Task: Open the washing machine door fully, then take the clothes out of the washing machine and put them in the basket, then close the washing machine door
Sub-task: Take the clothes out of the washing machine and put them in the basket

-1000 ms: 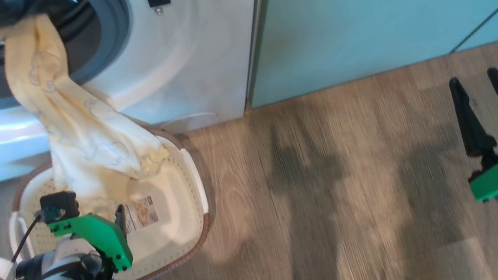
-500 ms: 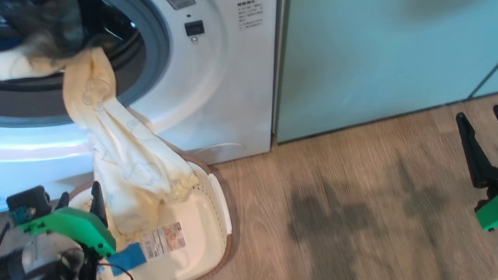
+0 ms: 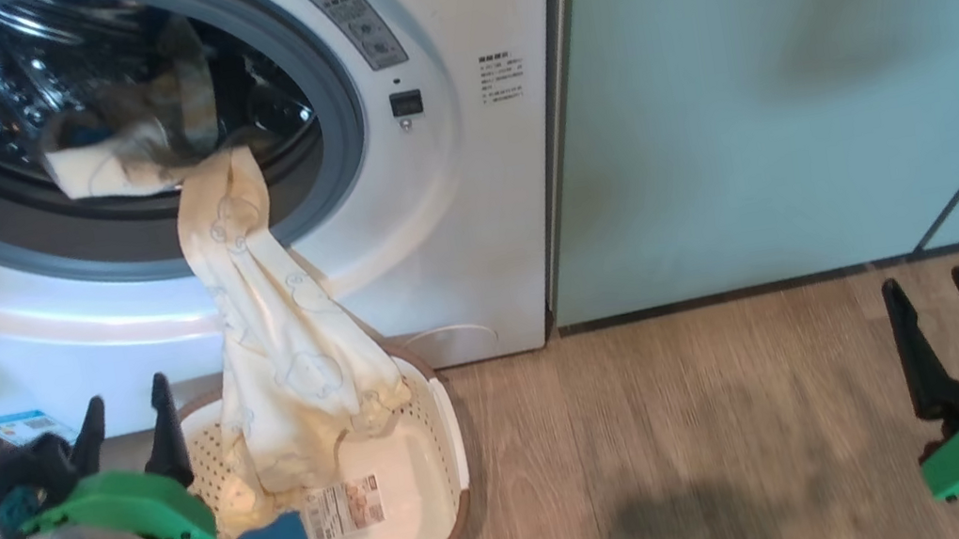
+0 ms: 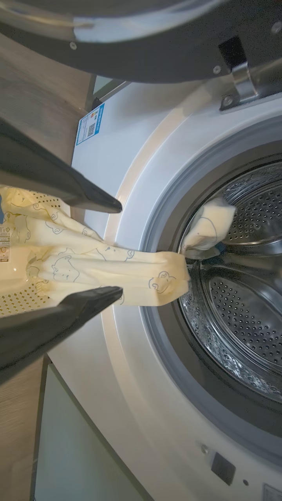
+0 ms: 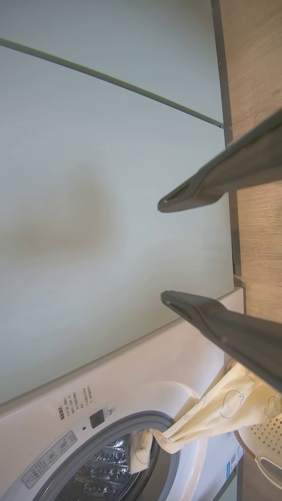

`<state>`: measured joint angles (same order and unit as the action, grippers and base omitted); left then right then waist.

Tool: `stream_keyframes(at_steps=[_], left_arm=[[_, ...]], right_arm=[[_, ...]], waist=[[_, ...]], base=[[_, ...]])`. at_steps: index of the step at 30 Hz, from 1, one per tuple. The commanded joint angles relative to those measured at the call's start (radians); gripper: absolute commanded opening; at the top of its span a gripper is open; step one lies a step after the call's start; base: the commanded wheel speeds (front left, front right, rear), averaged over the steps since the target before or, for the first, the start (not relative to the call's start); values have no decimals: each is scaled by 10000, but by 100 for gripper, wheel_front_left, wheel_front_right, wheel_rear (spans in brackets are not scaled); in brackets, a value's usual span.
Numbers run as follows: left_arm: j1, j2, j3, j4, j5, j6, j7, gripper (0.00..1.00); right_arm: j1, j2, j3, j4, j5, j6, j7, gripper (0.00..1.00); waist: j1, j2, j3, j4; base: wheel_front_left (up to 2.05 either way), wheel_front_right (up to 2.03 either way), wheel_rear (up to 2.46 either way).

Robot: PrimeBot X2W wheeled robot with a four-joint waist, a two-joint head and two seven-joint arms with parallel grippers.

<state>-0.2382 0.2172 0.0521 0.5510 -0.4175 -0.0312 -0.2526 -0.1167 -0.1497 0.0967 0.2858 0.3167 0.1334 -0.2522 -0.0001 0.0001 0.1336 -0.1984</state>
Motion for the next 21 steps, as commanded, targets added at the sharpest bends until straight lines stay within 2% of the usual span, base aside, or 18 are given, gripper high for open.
stream_keyframes(at_steps=[1, 11, 21], left_arm=[[-31, 172, 608, -497, 231, -39, -90, 100], [1377, -792, 1994, -2103, 1543, -491, -91, 100], [1645, -1176, 2417, -2448, 2091, -785, -91, 100]], right_arm=[[-33, -136, 115, -256, -37, -27, -95, 100], [220, -22, 108, -250, -23, -27, -95, 100], [314, -17, 67, -278, -41, -27, -95, 100]], waist=[[1, -1, -141, 38], [1, -1, -595, -21], [1, -1, -655, 12]], base=[[0, 0, 0], [0, 0, 0], [0, 0, 0]])
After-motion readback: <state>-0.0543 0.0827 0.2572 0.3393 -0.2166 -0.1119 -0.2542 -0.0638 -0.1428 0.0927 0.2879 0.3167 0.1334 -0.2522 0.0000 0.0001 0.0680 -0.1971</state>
